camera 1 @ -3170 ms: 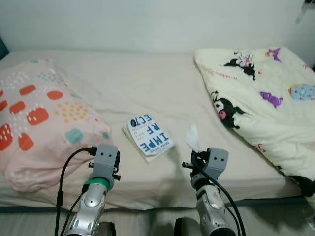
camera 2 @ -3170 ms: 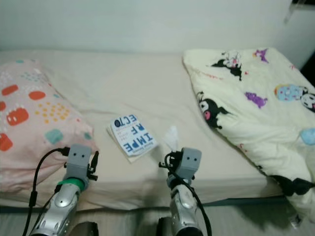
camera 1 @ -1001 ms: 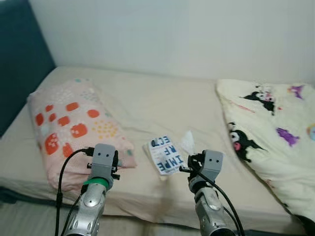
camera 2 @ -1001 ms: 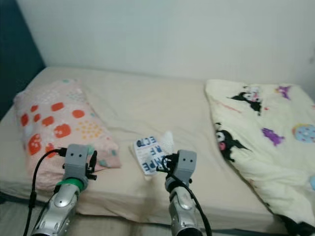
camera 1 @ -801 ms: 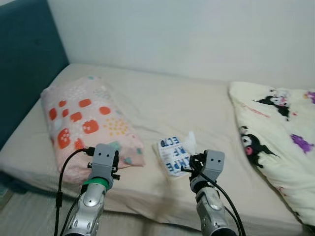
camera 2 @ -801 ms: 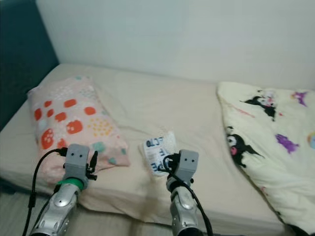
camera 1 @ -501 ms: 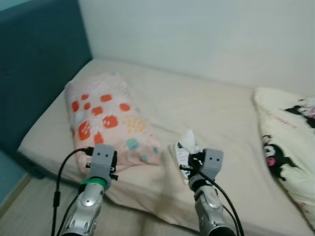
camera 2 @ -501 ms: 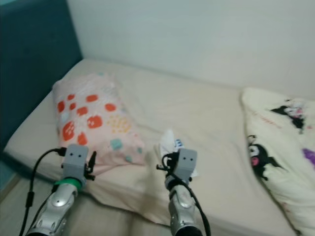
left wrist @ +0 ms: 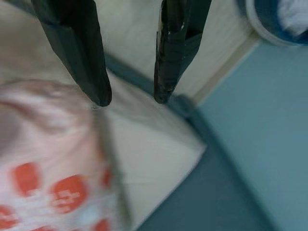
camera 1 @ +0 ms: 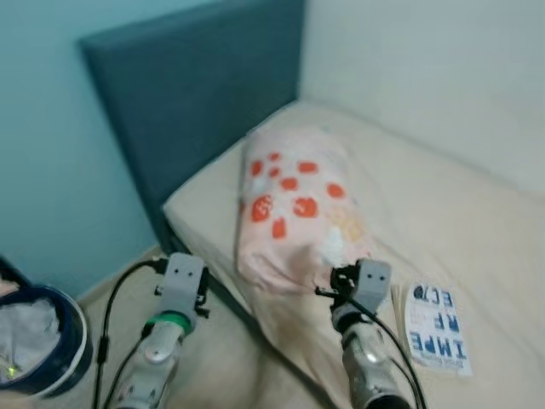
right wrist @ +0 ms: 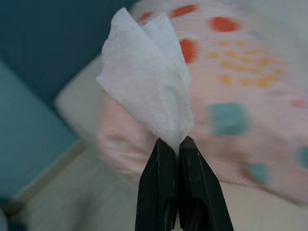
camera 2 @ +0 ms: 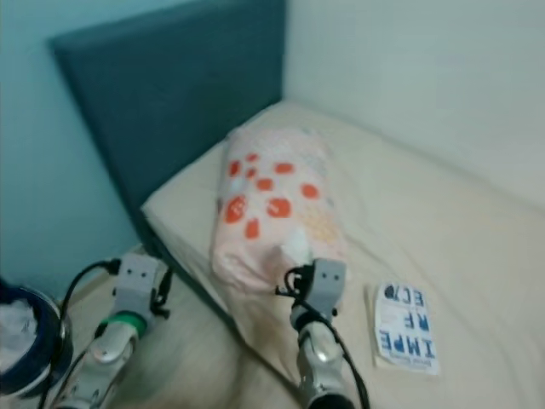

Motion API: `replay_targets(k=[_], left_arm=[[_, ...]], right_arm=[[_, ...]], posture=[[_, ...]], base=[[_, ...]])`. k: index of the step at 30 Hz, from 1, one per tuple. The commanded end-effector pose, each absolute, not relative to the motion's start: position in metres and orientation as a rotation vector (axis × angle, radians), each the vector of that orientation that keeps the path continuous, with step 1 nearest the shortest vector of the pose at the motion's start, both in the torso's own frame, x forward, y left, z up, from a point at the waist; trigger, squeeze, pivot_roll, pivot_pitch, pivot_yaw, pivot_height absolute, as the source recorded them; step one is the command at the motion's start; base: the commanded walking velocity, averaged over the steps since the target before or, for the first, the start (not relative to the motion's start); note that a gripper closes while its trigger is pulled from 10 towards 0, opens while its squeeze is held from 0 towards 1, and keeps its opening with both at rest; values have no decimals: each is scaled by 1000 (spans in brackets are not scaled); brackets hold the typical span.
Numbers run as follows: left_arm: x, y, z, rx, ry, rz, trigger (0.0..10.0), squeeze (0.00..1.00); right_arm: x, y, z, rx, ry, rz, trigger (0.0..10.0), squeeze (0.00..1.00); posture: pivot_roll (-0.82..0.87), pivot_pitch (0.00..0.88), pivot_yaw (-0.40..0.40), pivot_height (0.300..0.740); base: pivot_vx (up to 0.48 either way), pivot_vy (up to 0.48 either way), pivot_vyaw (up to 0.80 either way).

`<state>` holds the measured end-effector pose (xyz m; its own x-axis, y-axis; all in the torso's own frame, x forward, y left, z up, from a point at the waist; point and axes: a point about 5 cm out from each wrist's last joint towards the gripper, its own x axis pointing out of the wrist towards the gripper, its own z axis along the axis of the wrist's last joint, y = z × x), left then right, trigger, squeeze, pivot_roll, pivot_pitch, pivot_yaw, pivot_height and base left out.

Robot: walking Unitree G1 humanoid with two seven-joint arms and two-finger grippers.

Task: Clean up the room

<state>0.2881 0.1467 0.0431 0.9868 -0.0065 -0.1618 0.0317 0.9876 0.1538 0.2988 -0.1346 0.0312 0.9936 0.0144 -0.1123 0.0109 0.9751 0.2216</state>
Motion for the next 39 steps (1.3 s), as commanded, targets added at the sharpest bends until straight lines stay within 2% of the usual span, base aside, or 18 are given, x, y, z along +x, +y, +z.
replay_targets(k=[1,25,39], left_arm=[[285,146,38,156,183,-24,10000,0],[282,151,36,141,195,47,10000,0],[284,147,38,124,192,50,10000,0]], right_arm=[[293,-136,24,222,143,-4,10000,0],[294,-136,24,212,153,25,10000,0],[296,-138,26,204,149,38,10000,0]], posture=[[14,0,39,740],[24,0,-4,740],[15,0,-3,740]], base=[[0,0,800],[0,0,800],[0,0,800]])
